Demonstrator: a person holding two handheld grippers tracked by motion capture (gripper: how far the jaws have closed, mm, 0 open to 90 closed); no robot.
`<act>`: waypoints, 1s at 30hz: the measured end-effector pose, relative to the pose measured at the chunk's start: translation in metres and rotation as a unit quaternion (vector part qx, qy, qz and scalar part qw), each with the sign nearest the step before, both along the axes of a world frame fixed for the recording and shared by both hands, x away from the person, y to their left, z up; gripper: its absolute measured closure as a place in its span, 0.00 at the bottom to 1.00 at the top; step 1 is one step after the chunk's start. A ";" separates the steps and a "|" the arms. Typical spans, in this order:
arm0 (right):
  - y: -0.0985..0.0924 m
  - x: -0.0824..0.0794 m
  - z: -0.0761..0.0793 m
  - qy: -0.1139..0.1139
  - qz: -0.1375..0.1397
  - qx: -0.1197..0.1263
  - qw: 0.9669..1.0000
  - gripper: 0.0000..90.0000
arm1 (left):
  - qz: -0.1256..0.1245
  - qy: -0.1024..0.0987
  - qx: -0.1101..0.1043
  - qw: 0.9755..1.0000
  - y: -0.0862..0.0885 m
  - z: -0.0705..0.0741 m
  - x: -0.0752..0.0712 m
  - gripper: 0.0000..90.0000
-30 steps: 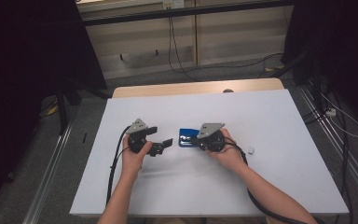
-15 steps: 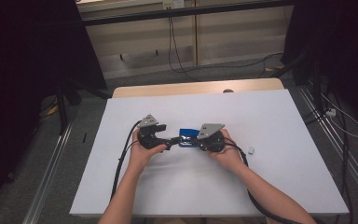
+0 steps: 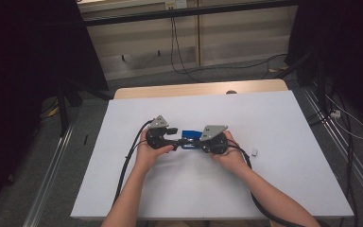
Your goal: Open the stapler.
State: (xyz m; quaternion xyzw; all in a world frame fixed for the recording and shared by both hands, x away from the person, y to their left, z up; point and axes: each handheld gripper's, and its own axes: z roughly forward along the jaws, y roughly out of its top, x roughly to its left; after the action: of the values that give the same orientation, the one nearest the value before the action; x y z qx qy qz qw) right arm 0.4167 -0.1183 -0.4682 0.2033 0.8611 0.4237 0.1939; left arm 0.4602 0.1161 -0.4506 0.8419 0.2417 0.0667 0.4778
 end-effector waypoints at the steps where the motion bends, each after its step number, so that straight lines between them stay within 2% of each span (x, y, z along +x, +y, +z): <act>1: 0.000 0.000 0.000 -0.001 0.000 0.000 1.000 1.00 | -0.001 -0.001 0.000 1.000 0.000 -0.001 0.000 0.40; 4: 0.000 0.000 0.000 0.001 0.000 0.001 1.000 1.00 | -0.004 -0.001 -0.005 1.000 -0.002 -0.003 0.001 0.45; 13: 0.000 0.000 0.000 0.003 0.000 0.002 1.000 1.00 | -0.018 0.000 0.005 1.000 -0.004 -0.003 0.005 0.54; 18: 0.000 0.000 0.000 0.003 0.000 0.002 1.000 1.00 | -0.032 -0.001 -0.001 0.999 -0.006 -0.003 0.005 0.60; 24: 0.000 0.000 0.000 0.004 0.001 0.003 1.000 1.00 | -0.041 -0.002 -0.004 0.999 -0.008 -0.004 0.006 0.61; 30: -0.001 0.001 0.000 0.005 0.001 0.003 1.000 1.00 | -0.045 -0.003 0.007 0.999 -0.009 -0.002 0.007 0.62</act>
State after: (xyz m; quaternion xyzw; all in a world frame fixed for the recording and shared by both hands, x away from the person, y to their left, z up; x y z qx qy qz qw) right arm 0.4173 -0.1189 -0.4682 0.2057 0.8608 0.4257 0.1883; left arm 0.4671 0.1074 -0.4529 0.8548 0.2018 0.0497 0.4755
